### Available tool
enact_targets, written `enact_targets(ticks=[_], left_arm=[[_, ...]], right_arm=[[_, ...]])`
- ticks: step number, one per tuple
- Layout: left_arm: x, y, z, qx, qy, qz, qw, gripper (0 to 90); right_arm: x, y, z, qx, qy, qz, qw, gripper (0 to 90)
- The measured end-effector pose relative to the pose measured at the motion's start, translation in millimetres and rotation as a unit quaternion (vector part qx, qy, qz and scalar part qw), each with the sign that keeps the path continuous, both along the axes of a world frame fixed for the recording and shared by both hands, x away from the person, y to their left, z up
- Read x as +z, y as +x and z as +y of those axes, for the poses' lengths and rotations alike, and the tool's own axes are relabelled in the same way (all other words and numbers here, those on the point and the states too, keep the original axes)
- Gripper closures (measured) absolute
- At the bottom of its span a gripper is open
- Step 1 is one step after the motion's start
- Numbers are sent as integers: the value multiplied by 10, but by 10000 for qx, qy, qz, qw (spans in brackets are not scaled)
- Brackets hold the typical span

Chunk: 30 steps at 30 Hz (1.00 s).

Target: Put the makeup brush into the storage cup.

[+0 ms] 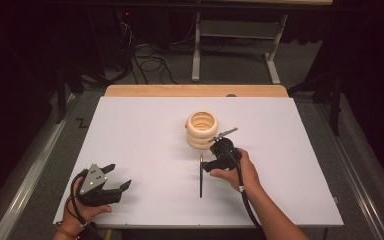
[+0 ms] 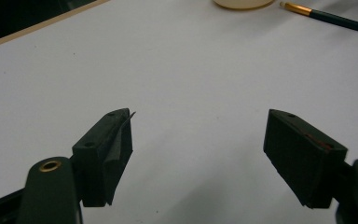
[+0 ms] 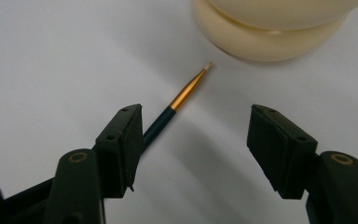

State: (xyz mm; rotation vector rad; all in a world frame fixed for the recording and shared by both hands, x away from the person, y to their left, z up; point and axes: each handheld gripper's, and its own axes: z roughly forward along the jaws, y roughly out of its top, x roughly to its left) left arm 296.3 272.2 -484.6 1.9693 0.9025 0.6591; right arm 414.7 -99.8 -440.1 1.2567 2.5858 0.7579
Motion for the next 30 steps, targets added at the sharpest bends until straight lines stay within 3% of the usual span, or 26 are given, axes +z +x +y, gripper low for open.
enact_targets(ticks=[2, 8, 14, 25, 29, 30], left_arm=[[0, -2, -1, -6, 4, 3, 10000, 244], [4, -12, -3, -18, 5, -25, 10000, 244], [2, -11, -4, -15, 0, -8, 10000, 244], [12, -27, 11, -37, -75, -24, 10000, 244], [9, -20, 11, -46, -75, -9, 10000, 243], [7, -18, 10, -57, -82, 5, 9999, 243]], right_arm=[[2, 21, 36, -6, 0, -13, 10000, 399], [-75, 76, 140, -211, 12, 312, 9993, 416], [-134, 127, 197, -195, -39, 456, 9988, 468], [-158, 214, 316, -267, -435, 755, 9958, 609], [-139, 245, 363, -268, -666, 857, 9937, 628], [-136, 264, 405, -240, -856, 894, 9920, 670]])
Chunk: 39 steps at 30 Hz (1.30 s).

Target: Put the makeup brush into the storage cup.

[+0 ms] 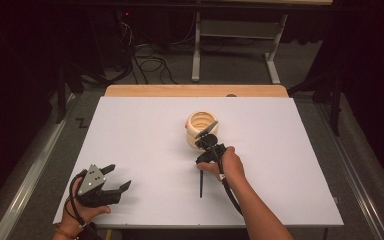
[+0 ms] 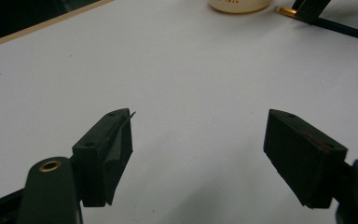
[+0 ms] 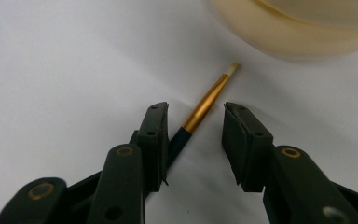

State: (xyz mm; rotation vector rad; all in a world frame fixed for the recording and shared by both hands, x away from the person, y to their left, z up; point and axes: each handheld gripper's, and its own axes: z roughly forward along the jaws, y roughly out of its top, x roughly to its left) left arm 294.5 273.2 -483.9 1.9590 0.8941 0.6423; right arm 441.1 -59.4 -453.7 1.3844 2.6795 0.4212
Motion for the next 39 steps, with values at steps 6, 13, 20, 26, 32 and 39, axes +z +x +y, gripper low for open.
enact_targets(ticks=[6, 13, 20, 26, 32, 39], left_arm=[[-2, -3, 7, -24, -16, 21, 10000, 242], [-9, 4, -2, -56, -27, 46, 10000, 242], [-11, 6, -4, -50, -34, 65, 10000, 242], [-13, 9, -4, -51, -15, 73, 10000, 242], [-14, 10, -3, -53, -16, 76, 10000, 242], [-15, 11, -4, -54, -8, 83, 10000, 242]], right_arm=[[3, 37, 51, -71, -345, 52, 9994, 773], [-1, 52, 52, -42, -412, 29, 9991, 835], [-3, 43, 21, -104, -307, 11, 9995, 855], [5, 44, 0, 70, -273, -16, 9996, 857], [17, 25, -2, 265, -196, 35, 9994, 857], [42, -13, 11, 475, -175, 54, 9987, 857]])
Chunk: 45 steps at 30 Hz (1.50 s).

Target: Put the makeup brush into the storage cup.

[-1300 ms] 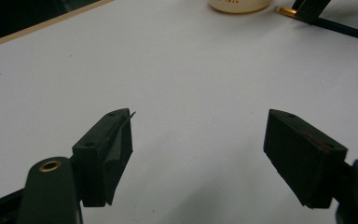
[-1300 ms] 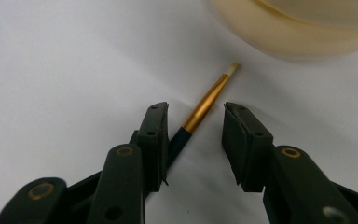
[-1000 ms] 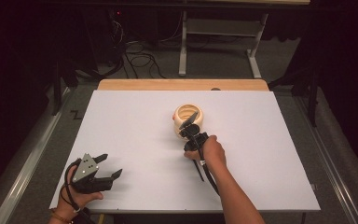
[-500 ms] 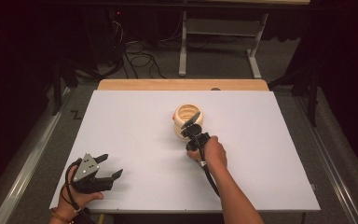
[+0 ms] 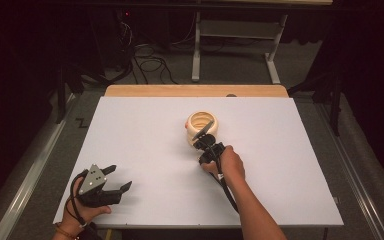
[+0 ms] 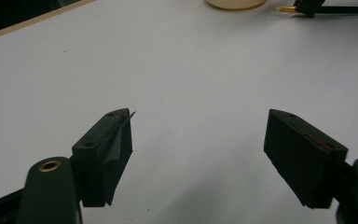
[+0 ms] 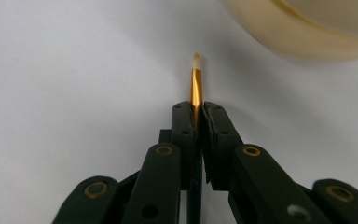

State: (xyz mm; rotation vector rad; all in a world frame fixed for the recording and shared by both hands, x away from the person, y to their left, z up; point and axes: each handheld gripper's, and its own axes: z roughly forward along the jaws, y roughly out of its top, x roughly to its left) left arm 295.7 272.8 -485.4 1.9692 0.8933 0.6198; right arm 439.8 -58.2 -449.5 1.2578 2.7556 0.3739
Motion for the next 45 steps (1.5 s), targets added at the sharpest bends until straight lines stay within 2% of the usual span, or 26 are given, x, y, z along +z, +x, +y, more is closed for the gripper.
enact_targets(ticks=[2, 8, 14, 20, 23, 29, 33, 39, 45], left_arm=[[0, 1, -1, 2, -1, -1, 10000, 242], [0, 0, 1, -2, 0, 1, 10000, 241], [-1, 1, -1, 6, 7, 5, 10000, 239], [-2, 3, -1, 26, 7, 12, 10000, 238], [-2, 2, 0, 33, 8, 11, 10000, 238], [-2, 3, -1, 50, 34, -6, 10000, 232], [-6, 7, 1, 57, 54, 8, 10000, 231], [-6, 7, 2, 49, 48, 8, 10000, 231], [-4, 5, 3, 52, 36, 20, 10000, 232]], right_arm=[[8, 2, -10, 112, 7, -41, 9999, 857], [99, 4, -77, 156, 64, -107, 9998, 857], [220, -15, -172, 257, 300, -264, 9989, 857], [285, -67, -255, 364, 575, -387, 9969, 857], [303, -86, -281, 448, 632, -410, 9962, 856], [347, -93, -403, 391, 854, -543, 9941, 857], [362, -88, -447, 389, 886, -568, 9937, 856], [413, -88, -555, 294, 1089, -739, 9909, 857], [465, -112, -630, 322, 1075, -926, 9894, 857]])
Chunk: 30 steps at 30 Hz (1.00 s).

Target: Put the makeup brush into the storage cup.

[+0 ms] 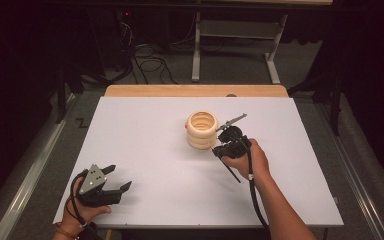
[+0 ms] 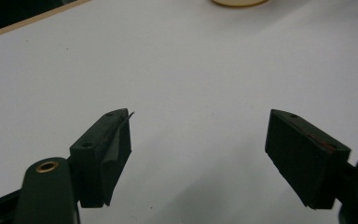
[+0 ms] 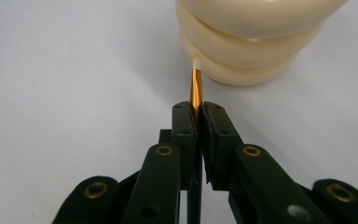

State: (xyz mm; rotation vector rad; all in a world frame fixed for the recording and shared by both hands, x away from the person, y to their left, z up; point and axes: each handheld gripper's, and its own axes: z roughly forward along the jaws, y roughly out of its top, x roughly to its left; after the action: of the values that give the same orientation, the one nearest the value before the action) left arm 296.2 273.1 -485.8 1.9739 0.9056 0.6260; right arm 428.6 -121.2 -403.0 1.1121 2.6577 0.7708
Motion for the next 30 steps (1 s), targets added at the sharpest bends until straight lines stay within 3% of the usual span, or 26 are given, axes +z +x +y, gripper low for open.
enact_targets(ticks=[19, 30], left_arm=[[0, -1, 1, -7, -20, -10, 10000, 231], [-1, 0, 2, -31, -27, -2, 10000, 231]], right_arm=[[91, -62, -141, 126, 526, -442, 9976, 856], [202, -84, -191, 155, 665, -1099, 9916, 856]])
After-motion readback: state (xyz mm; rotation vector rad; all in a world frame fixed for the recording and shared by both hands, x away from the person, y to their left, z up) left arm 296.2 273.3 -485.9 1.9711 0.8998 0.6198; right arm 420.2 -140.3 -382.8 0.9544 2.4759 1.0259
